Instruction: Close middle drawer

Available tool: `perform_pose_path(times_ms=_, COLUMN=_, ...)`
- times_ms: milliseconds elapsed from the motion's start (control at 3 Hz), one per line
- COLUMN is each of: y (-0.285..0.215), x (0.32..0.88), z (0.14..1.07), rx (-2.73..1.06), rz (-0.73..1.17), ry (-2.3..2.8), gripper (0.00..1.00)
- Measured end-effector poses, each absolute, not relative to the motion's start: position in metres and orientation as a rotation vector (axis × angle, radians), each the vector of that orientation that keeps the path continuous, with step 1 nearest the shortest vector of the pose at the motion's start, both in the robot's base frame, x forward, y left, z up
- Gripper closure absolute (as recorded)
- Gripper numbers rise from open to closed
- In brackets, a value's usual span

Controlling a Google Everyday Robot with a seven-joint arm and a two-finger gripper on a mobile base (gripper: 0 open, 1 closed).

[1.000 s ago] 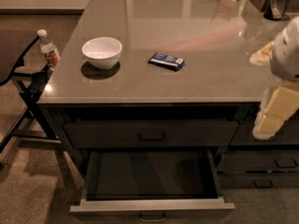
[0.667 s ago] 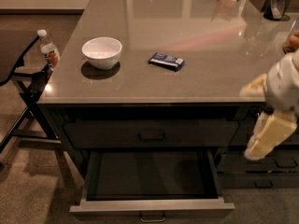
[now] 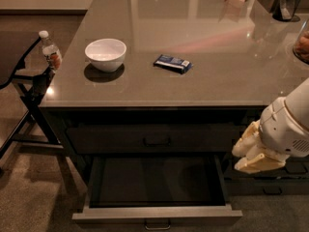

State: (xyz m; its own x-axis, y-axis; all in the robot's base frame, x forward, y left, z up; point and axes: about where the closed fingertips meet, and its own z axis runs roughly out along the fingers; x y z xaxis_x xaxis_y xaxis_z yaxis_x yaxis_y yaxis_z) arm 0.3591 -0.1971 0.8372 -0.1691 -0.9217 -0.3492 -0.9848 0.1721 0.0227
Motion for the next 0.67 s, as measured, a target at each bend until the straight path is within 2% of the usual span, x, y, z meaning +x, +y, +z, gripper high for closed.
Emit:
perform_pose_path(times_ms=333, y=-0.197, x=0.359, z=0.837, rx=-1.836, rz=0.357, ry=2.194, gripper=0.86)
perform_pose_path(times_ms=667, y=-0.192, x=0.356, z=0.805, rx=-1.796, rz=0.422, ry=2.225, gripper=1.00)
